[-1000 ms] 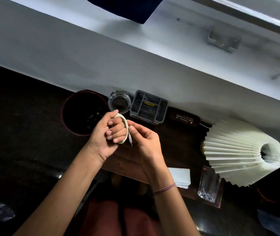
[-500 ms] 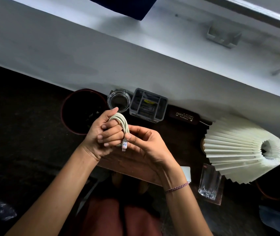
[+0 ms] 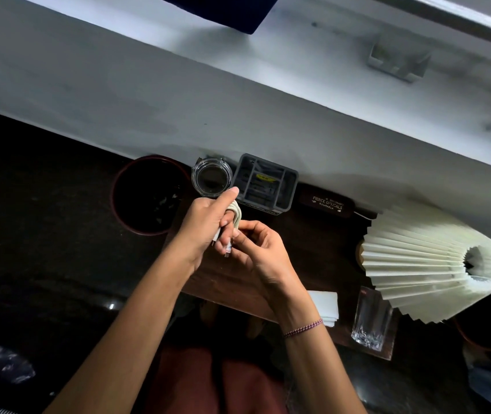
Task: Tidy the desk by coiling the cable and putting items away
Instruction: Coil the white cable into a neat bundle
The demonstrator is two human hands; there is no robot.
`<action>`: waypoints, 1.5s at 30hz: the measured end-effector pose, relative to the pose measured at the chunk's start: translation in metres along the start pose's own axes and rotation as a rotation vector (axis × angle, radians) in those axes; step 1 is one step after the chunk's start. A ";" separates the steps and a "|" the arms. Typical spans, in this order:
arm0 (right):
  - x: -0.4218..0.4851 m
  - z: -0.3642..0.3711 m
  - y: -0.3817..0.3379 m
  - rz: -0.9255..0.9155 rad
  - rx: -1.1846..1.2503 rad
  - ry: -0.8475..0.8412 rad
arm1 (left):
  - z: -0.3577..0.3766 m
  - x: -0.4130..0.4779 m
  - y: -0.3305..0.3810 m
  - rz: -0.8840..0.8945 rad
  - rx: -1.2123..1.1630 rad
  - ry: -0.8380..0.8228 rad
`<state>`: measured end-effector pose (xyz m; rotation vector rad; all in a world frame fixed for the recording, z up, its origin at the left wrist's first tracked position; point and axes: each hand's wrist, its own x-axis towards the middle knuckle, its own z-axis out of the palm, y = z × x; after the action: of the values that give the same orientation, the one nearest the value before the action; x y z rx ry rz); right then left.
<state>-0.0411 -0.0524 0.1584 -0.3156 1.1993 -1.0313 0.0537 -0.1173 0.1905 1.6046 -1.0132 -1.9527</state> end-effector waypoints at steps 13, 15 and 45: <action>-0.005 0.009 -0.015 -0.295 -0.489 0.169 | 0.010 -0.009 0.002 0.148 0.157 0.180; -0.005 0.008 -0.017 -0.334 -0.541 0.172 | 0.013 -0.010 -0.001 0.189 0.143 0.236; -0.013 -0.002 -0.007 -0.574 -0.927 0.467 | 0.050 0.008 -0.033 0.253 0.044 0.524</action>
<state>-0.0466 -0.0456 0.1705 -1.2486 2.0511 -0.9877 0.0082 -0.0880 0.1637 1.7780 -0.9805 -1.2568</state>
